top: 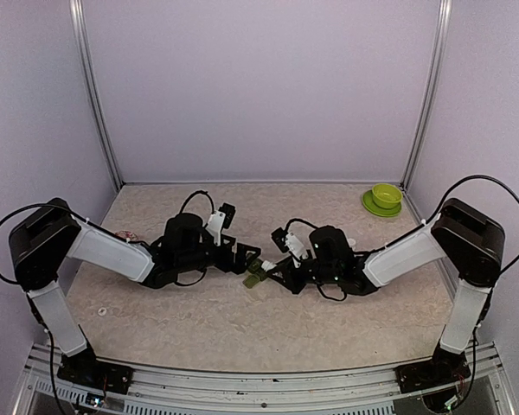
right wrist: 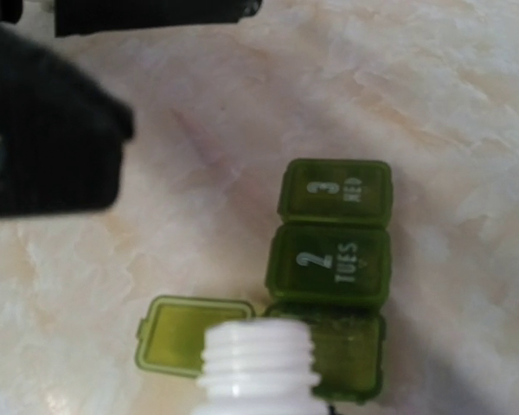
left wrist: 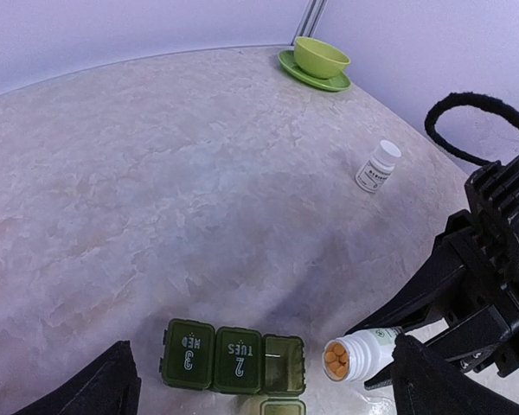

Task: Sort the pills into containers
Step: Pour the pill into the compartment of the pill container.

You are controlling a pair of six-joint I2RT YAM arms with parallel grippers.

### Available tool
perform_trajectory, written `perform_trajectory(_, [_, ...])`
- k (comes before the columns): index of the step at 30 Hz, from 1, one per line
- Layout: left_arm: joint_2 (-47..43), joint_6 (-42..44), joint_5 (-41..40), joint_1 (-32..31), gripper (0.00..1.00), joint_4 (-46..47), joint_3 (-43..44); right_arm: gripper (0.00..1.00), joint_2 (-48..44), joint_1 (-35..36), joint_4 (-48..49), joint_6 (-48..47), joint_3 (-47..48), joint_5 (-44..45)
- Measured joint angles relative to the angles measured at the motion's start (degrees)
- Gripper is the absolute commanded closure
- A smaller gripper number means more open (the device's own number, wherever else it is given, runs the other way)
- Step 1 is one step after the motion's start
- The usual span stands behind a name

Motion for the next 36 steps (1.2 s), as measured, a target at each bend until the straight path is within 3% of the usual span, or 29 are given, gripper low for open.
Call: perform_trajectory(36, [4.0,0.2,0.4,0.2,0.01,-1.2,1.1,0.95,1.6,-0.1,-16.1,0.0,8.7,0.1])
